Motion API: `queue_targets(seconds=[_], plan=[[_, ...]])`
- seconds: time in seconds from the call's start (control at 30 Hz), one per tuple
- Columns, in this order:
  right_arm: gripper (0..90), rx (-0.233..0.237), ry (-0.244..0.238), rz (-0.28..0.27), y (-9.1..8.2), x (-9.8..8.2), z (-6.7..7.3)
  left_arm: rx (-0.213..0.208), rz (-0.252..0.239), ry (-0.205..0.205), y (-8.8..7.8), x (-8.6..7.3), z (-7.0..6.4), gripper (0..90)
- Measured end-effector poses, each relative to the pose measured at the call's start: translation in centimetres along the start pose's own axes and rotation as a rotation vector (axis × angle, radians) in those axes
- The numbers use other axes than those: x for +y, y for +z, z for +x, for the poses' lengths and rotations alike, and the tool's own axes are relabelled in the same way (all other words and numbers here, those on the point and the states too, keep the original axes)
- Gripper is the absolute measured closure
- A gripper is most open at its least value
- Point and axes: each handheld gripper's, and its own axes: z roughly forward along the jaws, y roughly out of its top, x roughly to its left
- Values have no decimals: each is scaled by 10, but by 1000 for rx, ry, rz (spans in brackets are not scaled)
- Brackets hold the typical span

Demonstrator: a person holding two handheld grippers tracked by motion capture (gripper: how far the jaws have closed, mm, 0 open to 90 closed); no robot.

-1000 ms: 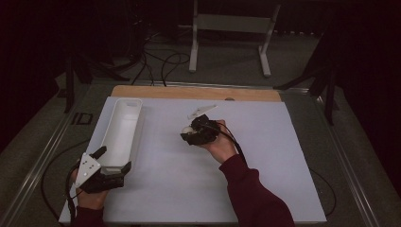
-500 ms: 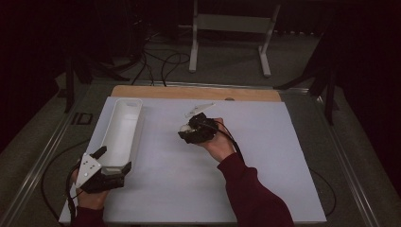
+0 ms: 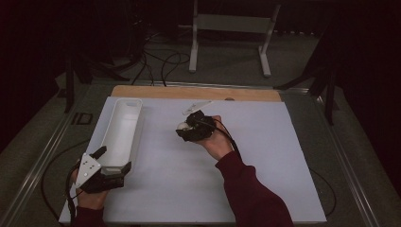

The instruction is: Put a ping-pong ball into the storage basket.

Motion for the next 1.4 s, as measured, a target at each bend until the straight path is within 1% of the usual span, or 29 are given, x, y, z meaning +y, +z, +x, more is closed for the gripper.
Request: queue_targets(seconds=[0.37, 0.57, 0.83, 0.87, 0.97, 1.13, 1.17, 1.33, 1.4], plan=[[501, 5, -12, -8, 1, 8, 2, 0, -3, -1, 0, 0, 0, 6], [502, 13, 3, -13, 3, 11, 2, 1, -3, -1, -1, 0, 0, 6], [502, 14, -9, -16, 4, 14, 3, 1, -3, -2, -1, 0, 1, 6], [502, 15, -2, -19, 4, 15, 3, 0, -3, -2, -1, 0, 1, 6], [502, 17, -8, -19, 6, 15, 3, 1, -3, -2, -1, 0, 1, 6], [502, 20, 0, -22, 7, 17, 5, 1, -1, 0, -1, 0, 1, 6], [502, 21, -7, -22, 8, 17, 5, 1, -2, 0, -1, 0, 1, 6], [502, 24, 0, -21, 9, 18, 6, 1, -2, 0, -1, 0, 1, 6], [502, 26, -4, -23, 10, 18, 7, -1, -4, -2, -1, 0, 1, 6]])
